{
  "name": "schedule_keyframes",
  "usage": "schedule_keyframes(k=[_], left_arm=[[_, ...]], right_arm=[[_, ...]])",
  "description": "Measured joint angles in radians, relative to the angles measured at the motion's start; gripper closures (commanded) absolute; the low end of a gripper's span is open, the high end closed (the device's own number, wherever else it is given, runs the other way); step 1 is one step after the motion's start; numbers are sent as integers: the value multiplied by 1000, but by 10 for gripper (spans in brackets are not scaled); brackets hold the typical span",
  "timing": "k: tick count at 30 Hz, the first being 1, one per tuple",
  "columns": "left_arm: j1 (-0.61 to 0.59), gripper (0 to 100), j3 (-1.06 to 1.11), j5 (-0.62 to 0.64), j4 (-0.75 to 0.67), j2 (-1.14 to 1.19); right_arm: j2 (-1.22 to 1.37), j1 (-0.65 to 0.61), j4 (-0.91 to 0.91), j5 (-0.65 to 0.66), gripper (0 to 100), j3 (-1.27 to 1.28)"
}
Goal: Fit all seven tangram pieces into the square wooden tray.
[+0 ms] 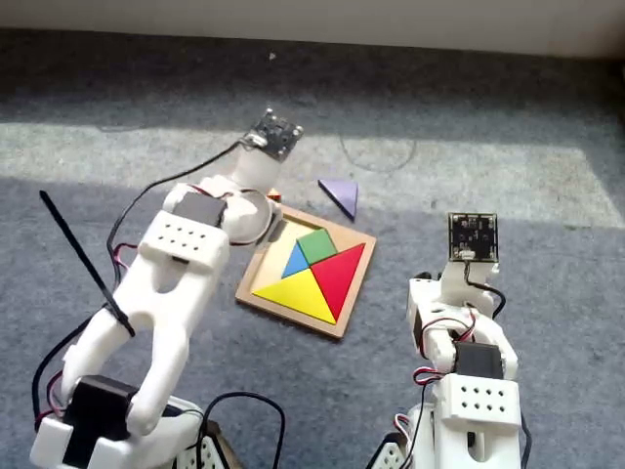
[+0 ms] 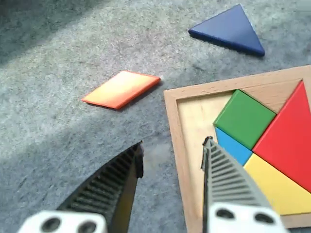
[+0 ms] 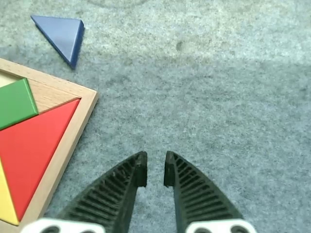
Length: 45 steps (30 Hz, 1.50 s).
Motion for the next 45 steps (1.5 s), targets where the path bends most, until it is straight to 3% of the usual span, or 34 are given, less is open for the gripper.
schedule_keyframes(k=[8, 23, 29, 35, 41, 45], left_arm=[[-126, 786, -167, -11, 0, 158], [-129, 786, -818, -434, 296, 776], [-150, 786, -1071, -511, 377, 965], [-147, 788, -1250, -537, 465, 1094], [-143, 785, -1445, -519, 624, 1105], [-133, 785, -1505, -512, 658, 1103]], right_arm=[[0, 0, 0, 0, 921, 0], [0, 2, 0, 0, 921, 6], [0, 2, 0, 0, 921, 6], [0, 2, 0, 0, 921, 6], [0, 2, 0, 0, 921, 6], [0, 2, 0, 0, 921, 6]])
